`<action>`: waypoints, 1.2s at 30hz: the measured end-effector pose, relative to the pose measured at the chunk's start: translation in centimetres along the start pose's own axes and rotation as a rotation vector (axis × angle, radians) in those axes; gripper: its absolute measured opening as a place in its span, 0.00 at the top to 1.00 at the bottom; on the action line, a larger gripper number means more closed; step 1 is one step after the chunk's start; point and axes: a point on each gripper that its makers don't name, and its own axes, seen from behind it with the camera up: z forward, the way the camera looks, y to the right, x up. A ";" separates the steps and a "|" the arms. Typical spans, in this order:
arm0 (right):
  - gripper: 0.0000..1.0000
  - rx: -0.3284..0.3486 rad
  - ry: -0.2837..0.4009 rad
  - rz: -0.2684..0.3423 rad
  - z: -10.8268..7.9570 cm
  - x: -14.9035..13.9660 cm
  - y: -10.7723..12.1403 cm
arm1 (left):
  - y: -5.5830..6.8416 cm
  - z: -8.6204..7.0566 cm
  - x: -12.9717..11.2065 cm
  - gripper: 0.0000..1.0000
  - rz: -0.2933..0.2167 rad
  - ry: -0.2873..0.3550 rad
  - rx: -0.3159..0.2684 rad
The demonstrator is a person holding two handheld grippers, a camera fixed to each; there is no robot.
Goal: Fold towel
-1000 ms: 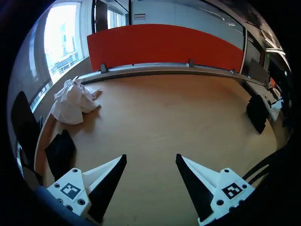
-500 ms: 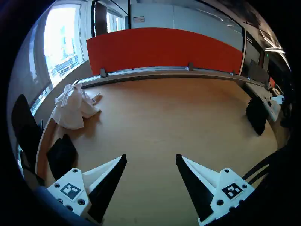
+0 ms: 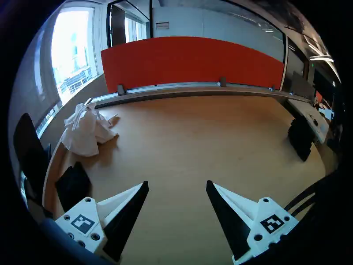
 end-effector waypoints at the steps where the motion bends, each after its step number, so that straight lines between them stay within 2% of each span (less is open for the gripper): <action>1: 0.00 0.000 0.011 0.006 -0.1 0.3 -0.1 | 0.0 0.0 0.2 0.03 -0.001 0.005 0.002; 8: 0.00 -0.033 0.115 0.059 -0.6 3.0 0.0 | -1.0 -0.1 2.0 0.03 -0.017 0.067 0.034; 15: 0.00 -0.059 0.231 0.083 -1.5 5.7 0.0 | -1.4 -0.1 4.3 0.03 -0.038 0.153 0.056; 20: 0.00 -0.064 0.254 0.102 -1.8 6.5 -0.4 | -1.8 -0.4 6.5 0.03 -0.080 0.243 0.072; 27: 0.00 -0.041 0.269 0.108 -2.0 7.1 -1.9 | -3.5 -1.5 10.5 0.03 -0.110 0.380 0.113; 32: 0.00 -0.029 0.286 0.103 -2.3 7.8 -3.3 | -4.8 -2.3 13.2 0.03 -0.131 0.451 0.134; 36: 0.00 -0.005 0.305 0.101 -2.9 8.9 -5.3 | -5.4 -2.6 14.6 0.03 -0.145 0.485 0.138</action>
